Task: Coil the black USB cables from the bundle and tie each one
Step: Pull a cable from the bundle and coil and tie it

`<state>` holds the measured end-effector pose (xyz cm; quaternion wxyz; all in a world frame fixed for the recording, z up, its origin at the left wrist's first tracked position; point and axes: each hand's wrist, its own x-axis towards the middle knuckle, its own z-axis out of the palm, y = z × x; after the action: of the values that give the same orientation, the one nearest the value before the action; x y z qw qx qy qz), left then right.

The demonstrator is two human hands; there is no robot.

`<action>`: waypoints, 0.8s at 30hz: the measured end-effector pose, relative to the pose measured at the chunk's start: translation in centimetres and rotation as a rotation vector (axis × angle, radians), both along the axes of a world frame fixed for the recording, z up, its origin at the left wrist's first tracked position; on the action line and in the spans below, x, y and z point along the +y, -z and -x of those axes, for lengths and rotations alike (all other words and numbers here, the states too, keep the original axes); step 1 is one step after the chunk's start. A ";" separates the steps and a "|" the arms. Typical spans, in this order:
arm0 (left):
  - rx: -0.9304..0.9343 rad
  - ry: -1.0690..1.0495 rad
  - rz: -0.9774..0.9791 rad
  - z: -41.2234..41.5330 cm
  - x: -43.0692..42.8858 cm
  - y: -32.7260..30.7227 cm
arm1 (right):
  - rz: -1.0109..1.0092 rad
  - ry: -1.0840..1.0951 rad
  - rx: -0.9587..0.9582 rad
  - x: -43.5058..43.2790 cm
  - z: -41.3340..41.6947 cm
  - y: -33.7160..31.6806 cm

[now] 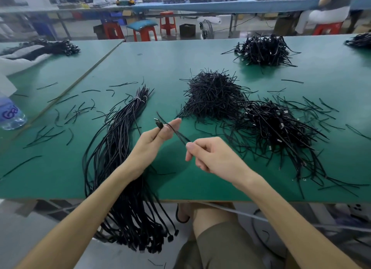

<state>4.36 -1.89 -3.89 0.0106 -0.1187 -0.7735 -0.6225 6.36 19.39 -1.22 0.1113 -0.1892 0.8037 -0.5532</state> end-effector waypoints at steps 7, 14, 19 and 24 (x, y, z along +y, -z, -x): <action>-0.237 0.190 -0.736 -1.6 1.7 -4.3 | -0.148 -0.055 0.046 -2.2 0.3 1.8; 0.013 0.090 0.081 -3.2 0.9 -3.8 | -0.299 0.270 0.366 1.2 3.4 1.1; 0.065 0.071 0.314 -3.1 2.6 -1.9 | 0.068 0.299 0.293 -0.8 2.7 0.3; -0.319 0.062 -0.773 -1.9 3.6 -2.0 | 0.096 0.081 0.309 -3.4 0.1 1.5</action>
<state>6.23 1.75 -1.93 -0.0842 -0.0315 -0.4708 -0.8777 6.27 15.97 -2.74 -0.0450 -0.2444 0.7909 -0.5592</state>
